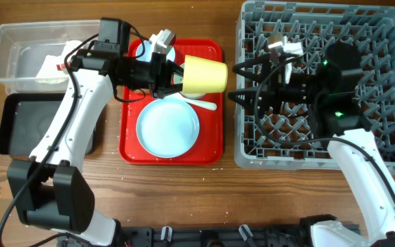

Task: Sort waste into correct bins and load items into the dishwasher rack
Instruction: 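Lift the yellow cup and hand it to the right gripper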

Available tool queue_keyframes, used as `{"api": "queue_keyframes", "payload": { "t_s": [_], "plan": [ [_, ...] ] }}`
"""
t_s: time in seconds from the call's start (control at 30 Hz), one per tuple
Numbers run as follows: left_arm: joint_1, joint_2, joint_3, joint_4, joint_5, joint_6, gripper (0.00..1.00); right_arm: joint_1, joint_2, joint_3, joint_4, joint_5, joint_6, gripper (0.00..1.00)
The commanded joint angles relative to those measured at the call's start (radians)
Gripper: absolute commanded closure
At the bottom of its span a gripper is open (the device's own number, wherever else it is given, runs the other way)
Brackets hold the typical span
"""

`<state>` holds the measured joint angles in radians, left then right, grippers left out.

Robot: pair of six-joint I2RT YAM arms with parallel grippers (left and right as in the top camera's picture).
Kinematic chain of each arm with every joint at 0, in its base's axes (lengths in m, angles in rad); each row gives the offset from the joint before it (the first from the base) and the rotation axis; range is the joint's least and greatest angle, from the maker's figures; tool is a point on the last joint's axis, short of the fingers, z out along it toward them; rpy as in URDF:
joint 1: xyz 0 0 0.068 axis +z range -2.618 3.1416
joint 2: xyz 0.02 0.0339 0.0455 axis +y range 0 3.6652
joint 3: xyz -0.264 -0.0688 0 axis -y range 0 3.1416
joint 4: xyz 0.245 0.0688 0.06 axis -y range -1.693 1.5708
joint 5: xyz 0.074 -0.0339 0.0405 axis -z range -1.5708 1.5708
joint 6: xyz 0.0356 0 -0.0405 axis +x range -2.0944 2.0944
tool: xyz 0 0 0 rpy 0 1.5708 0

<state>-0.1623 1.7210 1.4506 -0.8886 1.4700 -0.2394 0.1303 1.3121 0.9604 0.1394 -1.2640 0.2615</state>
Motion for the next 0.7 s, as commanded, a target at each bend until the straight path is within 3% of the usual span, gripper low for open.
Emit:
{"api": "queue_keyframes", "payload": {
  "t_s": [0.0, 0.37, 0.47, 0.67],
  "plan": [
    [-0.006, -0.017, 0.014, 0.002, 0.107, -0.002, 0.96, 0.05, 0.007, 0.014, 0.043, -0.008, 0.035, 0.04],
    [-0.098, -0.017, 0.014, -0.018, 0.107, -0.005, 0.96, 0.061, 0.018, 0.014, 0.117, 0.013, 0.053, 0.05],
    [-0.099, -0.017, 0.014, -0.017, 0.107, -0.005, 0.96, 0.063, 0.028, 0.014, 0.122, 0.006, 0.056, 0.11],
    [-0.1, -0.017, 0.014, -0.017, 0.106, -0.004, 0.94, 0.063, 0.039, 0.014, 0.122, 0.006, 0.06, 0.35]
  ]
}}
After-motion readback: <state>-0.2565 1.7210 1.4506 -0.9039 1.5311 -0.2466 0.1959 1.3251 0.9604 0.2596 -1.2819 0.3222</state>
